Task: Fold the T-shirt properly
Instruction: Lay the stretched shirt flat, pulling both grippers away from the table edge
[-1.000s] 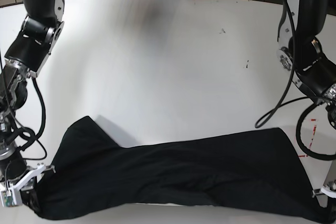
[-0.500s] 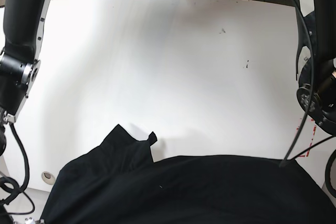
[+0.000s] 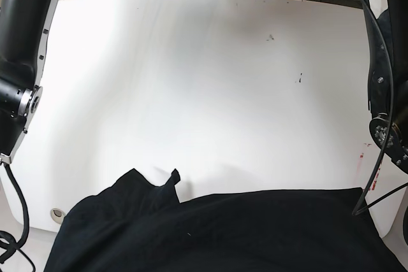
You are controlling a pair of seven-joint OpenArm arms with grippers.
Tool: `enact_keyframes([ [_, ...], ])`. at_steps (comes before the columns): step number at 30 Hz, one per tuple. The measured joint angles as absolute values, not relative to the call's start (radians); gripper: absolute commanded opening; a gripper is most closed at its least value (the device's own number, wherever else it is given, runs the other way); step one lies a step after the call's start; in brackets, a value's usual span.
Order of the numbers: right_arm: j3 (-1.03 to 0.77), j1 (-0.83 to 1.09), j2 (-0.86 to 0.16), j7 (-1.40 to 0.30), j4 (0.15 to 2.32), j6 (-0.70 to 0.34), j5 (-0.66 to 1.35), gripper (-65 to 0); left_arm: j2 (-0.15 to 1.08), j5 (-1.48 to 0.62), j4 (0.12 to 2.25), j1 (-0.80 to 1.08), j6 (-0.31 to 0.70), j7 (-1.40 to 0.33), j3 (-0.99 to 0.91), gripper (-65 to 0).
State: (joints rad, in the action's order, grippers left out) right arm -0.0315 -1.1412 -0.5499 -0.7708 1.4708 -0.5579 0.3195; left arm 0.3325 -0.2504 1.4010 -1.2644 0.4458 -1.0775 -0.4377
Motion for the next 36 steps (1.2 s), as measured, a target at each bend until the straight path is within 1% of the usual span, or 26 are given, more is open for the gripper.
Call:
enact_keyframes([
  [3, -0.053, -1.092, -0.552, -0.761, 1.477, -0.559, 0.324, -64.4, 0.336, -0.264, 1.407, -1.224, 0.447, -1.061, -0.436, -65.0],
  [6, -0.109, -1.004, -0.558, -0.759, 1.503, -0.561, 0.345, -64.4, 0.339, -0.258, 1.432, -1.151, 0.446, -1.065, -0.44, -65.0],
  [13, -0.244, -0.714, -0.551, -0.773, 1.615, -0.559, 0.333, -64.4, 0.329, -0.259, 1.536, -0.955, 0.454, -1.095, -0.443, -65.0],
  [18, -0.363, -0.492, -0.465, -0.77, 1.732, -0.554, 0.323, -64.4, 0.327, -0.351, 1.618, -0.801, 0.456, -1.064, -0.459, -65.0],
  [23, -0.419, -0.295, -0.389, -0.78, 1.811, -0.583, 0.327, -64.5, 0.327, -0.404, 1.67, -0.599, 0.452, -1.084, -0.516, -65.0],
  [26, -0.451, -0.202, -0.337, -0.783, 1.842, -0.601, 0.323, -64.7, 0.325, -0.419, 1.699, -0.489, 0.45, -1.102, -0.533, -65.0],
  [31, -0.511, -0.054, -0.246, -0.773, 1.905, -0.613, 0.319, -64.7, 0.323, -0.488, 1.776, -0.321, 0.454, -1.079, -0.575, -65.0],
  [36, -0.54, 0.054, -0.187, -0.775, 1.934, -0.625, 0.319, -64.7, 0.325, -0.519, 1.795, -0.174, 0.452, -1.071, -0.618, -65.0],
])
